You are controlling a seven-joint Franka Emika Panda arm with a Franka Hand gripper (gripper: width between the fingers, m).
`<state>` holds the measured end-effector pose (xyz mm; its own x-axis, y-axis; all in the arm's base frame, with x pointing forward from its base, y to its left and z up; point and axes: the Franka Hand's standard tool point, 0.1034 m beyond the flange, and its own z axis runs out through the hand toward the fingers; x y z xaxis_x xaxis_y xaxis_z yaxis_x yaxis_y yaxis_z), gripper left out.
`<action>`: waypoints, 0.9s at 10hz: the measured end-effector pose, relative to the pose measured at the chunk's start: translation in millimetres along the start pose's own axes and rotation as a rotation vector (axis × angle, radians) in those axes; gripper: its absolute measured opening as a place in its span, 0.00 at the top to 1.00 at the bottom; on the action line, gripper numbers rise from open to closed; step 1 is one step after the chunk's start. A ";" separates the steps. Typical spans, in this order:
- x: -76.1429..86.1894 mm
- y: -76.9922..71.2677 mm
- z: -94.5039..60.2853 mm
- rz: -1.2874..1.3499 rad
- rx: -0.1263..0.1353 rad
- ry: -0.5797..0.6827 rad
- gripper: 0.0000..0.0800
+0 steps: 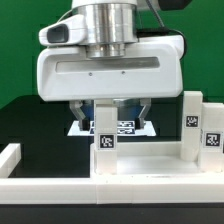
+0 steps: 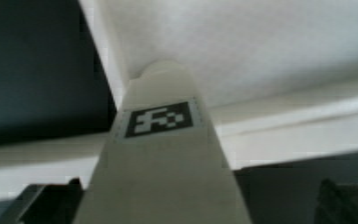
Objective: Assemble desk
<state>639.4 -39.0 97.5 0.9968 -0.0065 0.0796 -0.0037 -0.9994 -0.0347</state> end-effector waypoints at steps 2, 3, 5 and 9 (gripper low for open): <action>-0.3 0.4 0.5 0.063 0.000 0.001 0.39; 0.1 2.0 0.1 0.078 -0.002 0.003 0.39; -0.8 8.3 0.3 0.199 -0.009 0.004 0.64; -1.0 10.8 0.5 0.543 -0.012 0.006 0.64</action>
Offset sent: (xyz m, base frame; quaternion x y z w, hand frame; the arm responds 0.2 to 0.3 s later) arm 0.0000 0.0000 0.0000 0.0000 0.0000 0.1296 0.9916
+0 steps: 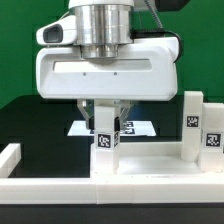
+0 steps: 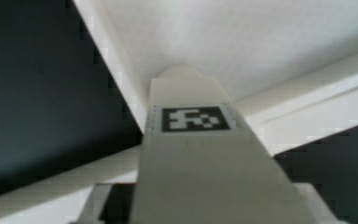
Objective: Assemble desk
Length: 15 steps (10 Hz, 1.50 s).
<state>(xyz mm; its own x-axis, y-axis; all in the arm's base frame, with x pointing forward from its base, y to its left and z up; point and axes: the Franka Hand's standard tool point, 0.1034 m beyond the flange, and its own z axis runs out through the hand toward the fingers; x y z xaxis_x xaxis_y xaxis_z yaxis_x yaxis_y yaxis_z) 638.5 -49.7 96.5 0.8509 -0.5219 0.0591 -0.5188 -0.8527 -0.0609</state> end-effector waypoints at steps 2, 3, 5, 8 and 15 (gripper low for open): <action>1.3 4.4 -0.4 0.347 0.009 -0.014 0.64; -0.3 5.5 0.0 0.479 0.009 -0.033 0.64; -2.3 4.9 0.2 0.858 0.033 -0.087 0.64; -1.9 5.3 0.8 1.060 0.044 -0.098 0.64; -0.9 10.9 -0.2 1.465 0.027 -0.122 0.61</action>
Offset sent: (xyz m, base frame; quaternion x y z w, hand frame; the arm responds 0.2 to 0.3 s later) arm -0.0114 0.0024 -0.0080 -0.0001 -0.0537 0.4123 0.9094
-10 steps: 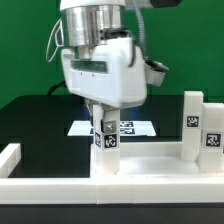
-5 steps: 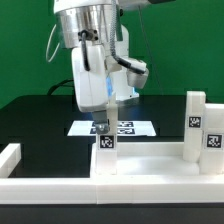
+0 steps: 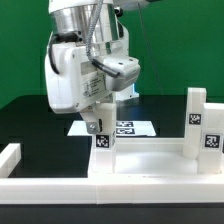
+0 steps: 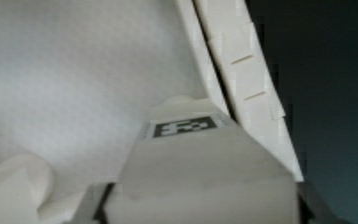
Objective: Assemble desk
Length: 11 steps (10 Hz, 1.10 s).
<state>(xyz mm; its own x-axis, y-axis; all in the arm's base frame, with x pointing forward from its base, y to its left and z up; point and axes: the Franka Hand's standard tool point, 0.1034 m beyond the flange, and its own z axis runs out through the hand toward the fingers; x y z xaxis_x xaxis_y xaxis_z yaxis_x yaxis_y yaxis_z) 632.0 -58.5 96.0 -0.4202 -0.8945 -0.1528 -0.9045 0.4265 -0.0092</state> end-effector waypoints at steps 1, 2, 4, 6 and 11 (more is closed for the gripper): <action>0.3 0.1 -0.1 -0.008 0.001 0.003 0.61; 0.2 0.3 0.2 -0.022 0.000 0.002 0.60; -0.2 1.0 1.5 -0.024 -0.002 0.003 0.38; -14.2 2.6 -11.4 -0.040 0.012 -0.012 0.20; -31.5 -3.9 -58.3 -0.079 0.052 -0.058 0.19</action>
Offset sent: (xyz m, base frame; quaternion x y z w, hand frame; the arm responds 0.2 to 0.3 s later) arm 0.0000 0.0000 0.0000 0.0000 0.0000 0.0000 1.0000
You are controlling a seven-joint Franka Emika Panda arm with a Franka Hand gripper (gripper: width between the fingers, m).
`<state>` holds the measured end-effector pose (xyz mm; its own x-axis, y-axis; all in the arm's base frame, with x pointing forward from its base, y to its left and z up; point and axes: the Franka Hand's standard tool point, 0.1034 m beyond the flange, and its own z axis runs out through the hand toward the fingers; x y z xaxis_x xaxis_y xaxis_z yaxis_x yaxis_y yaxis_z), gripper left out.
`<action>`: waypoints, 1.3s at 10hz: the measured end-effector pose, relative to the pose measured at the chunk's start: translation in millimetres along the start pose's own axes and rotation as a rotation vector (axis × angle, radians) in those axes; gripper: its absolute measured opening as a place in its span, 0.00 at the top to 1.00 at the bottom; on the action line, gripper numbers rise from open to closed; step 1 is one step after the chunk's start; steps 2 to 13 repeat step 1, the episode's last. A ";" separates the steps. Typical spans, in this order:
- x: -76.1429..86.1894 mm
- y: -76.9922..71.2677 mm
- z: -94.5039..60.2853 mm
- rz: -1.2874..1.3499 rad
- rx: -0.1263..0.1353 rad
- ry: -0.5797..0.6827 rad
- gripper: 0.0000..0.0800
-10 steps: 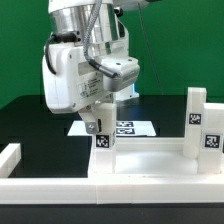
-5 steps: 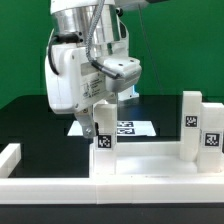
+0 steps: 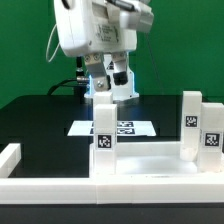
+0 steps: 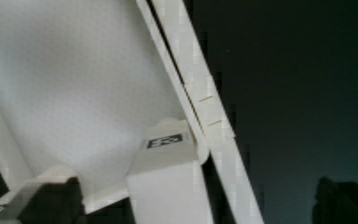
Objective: Assemble desk
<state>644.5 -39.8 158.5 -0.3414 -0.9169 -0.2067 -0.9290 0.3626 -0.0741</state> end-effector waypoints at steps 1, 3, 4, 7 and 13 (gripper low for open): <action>0.0 0.2 0.4 -0.002 -0.001 0.000 0.19; 0.0 0.2 0.4 -0.002 -0.001 0.000 0.19; 0.0 0.2 0.4 -0.002 -0.001 0.000 0.19; 0.0 0.2 0.4 -0.002 -0.001 0.000 0.19; 0.0 0.2 0.4 -0.002 -0.001 0.000 0.19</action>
Offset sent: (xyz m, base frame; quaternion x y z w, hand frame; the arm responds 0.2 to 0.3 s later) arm 0.0000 0.0000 0.0000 0.0000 0.0000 0.0000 1.0000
